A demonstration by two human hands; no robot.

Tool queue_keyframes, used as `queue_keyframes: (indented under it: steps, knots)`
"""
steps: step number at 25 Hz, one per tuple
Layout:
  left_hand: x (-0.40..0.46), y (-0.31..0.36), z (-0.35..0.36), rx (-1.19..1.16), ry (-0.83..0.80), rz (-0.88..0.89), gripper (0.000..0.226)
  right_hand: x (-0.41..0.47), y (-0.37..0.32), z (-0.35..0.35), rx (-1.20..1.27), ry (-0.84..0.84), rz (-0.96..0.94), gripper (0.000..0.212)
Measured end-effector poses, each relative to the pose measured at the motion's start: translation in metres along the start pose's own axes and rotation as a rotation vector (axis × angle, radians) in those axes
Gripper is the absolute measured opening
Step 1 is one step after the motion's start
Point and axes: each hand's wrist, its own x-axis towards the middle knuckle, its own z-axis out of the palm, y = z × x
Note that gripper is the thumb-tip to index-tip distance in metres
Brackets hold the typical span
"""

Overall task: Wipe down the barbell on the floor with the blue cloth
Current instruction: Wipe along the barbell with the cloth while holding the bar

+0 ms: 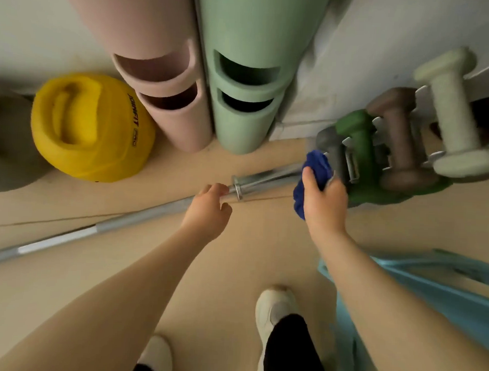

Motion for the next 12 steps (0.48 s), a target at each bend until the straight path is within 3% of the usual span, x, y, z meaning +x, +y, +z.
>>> queue_keyframes:
  steps: [3, 7, 12]
  knots:
    - [0.053, -0.019, 0.029, 0.036, 0.007, 0.049, 0.046, 0.03, 0.036, 0.039, -0.433, -0.053, -0.424, 0.033]
    - [0.098, -0.04, 0.06, 0.19, -0.069, 0.133, 0.062, 0.046, 0.088, 0.1, -0.88, -0.409, -0.557, 0.05]
    - [0.105, -0.047, 0.069, 0.153, 0.009, 0.106, 0.065, 0.066, 0.107, 0.126, -0.966, -0.574, -0.661, 0.052]
